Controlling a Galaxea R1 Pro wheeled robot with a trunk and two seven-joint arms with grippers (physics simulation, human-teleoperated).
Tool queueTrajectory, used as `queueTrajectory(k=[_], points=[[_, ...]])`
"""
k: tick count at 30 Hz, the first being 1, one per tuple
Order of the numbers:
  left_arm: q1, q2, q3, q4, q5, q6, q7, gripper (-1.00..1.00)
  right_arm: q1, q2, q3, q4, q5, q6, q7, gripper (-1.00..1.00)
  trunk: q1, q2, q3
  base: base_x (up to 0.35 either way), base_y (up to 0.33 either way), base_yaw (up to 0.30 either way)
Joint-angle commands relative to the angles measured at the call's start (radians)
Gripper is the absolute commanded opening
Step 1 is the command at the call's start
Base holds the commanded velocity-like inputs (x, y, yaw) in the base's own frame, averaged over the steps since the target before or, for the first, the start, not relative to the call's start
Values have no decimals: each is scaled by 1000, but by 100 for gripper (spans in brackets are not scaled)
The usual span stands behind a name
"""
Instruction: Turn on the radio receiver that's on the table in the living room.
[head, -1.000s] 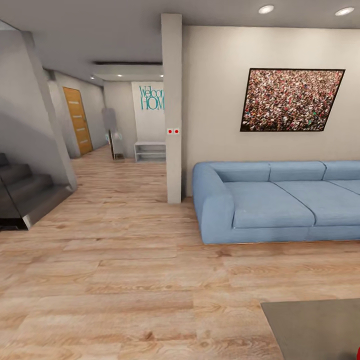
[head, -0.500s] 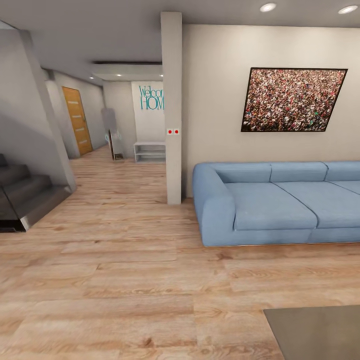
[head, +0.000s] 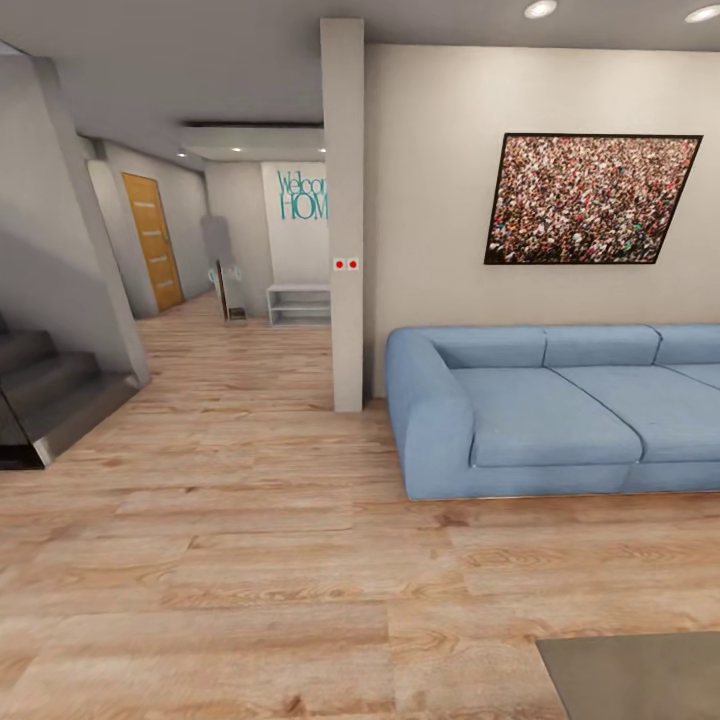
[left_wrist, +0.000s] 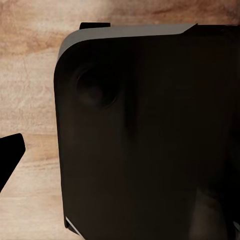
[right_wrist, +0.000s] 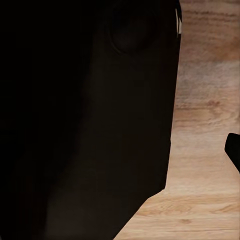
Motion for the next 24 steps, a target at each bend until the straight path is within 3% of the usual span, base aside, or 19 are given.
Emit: queueTrajectory(k=[1, 5, 14, 24], points=[[0, 0, 0, 0, 0, 0, 0, 100, 0, 0, 0, 0, 0, 0, 0, 100, 0, 0, 0, 5, 0, 0], [0, 0, 1, 0, 0, 0, 0, 100, 0, 0, 0, 0, 0, 0, 0, 100, 0, 0, 0, 29, 0, 0], [0, 0, 0, 0, 0, 0, 0, 100, 0, 0, 0, 0, 1, 0, 0, 100, 0, 0, 0, 236, 0, 0], [0, 0, -1, 0, 0, 0, 0, 100, 0, 0, 0, 0, 0, -1, 0, 100, 0, 0, 0, 31, 0, -61]])
